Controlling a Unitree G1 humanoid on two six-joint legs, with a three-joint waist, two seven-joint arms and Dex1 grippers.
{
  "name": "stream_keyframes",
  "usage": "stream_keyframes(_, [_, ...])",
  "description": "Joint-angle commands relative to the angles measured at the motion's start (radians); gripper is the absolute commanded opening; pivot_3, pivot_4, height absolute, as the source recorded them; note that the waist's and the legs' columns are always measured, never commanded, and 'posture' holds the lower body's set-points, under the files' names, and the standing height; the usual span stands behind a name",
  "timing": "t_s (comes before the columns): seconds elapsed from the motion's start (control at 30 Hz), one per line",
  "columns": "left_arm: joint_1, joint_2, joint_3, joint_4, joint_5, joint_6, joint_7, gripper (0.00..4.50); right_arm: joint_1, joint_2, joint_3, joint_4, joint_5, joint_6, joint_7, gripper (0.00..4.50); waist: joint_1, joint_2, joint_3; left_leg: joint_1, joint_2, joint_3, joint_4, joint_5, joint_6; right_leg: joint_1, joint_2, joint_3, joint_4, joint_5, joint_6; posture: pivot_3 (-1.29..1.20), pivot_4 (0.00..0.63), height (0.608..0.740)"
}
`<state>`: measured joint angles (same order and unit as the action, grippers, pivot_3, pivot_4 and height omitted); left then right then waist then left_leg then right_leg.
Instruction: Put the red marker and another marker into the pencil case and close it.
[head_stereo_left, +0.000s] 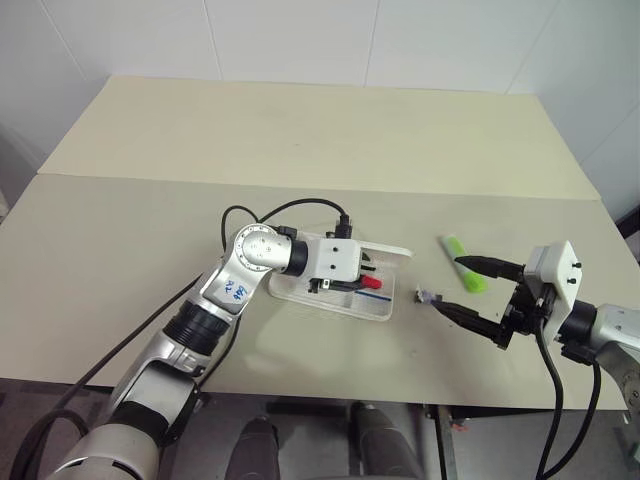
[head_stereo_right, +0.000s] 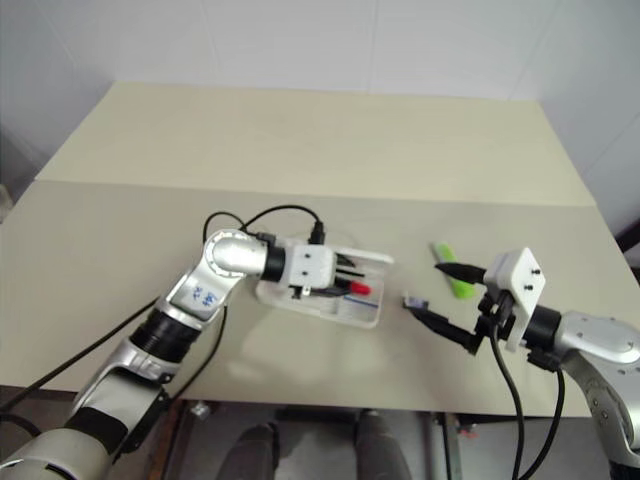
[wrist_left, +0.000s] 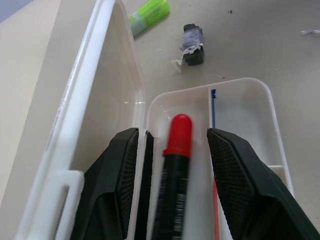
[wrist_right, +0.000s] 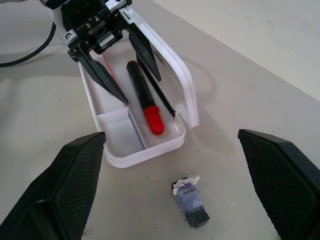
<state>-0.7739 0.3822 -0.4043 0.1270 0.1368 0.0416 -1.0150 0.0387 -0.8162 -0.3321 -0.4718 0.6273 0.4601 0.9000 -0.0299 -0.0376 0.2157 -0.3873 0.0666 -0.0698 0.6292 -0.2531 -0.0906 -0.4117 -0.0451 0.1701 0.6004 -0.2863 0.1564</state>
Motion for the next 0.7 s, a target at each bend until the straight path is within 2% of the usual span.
stream_keyframes(0.03, [0.014, -0.002, 0.008, -0.039, -0.031, 0.007, -0.014, 2.72, -0.010, 0.000, -0.010, -0.016, 0.011, -0.004, -0.001, 4.50, -0.001, 0.000, 0.000, 0.000, 0.000, 0.000, 0.000, 0.000, 0.000, 0.000, 0.000, 0.000, 0.000, 0.000, 0.000, 0.00, 0.150, 0.740])
stream_keyframes(0.17, [0.026, -0.002, 0.011, -0.045, -0.047, -0.008, -0.024, 2.72, -0.015, 0.000, -0.009, -0.010, 0.010, -0.005, 0.001, 4.50, -0.001, 0.000, 0.000, 0.000, 0.000, 0.000, 0.000, 0.000, 0.000, 0.000, 0.000, 0.000, 0.000, 0.000, 0.000, 0.00, 0.150, 0.740])
stream_keyframes(0.43, [0.029, -0.001, 0.007, -0.054, -0.034, -0.009, -0.018, 0.14, -0.017, -0.001, -0.007, -0.005, 0.006, -0.008, 0.004, 4.50, 0.000, 0.000, 0.000, 0.000, 0.000, 0.000, 0.000, 0.000, 0.000, 0.000, 0.000, 0.000, 0.000, 0.000, 0.000, 0.00, 0.150, 0.740])
stream_keyframes(0.7, [0.032, 0.016, 0.010, -0.115, -0.059, 0.023, -0.057, 0.06, -0.017, -0.001, -0.007, -0.001, 0.004, -0.013, 0.009, 4.50, 0.000, 0.000, 0.000, 0.000, 0.000, 0.000, 0.000, 0.000, 0.000, 0.000, 0.000, 0.000, 0.000, 0.000, 0.000, 0.00, 0.150, 0.740])
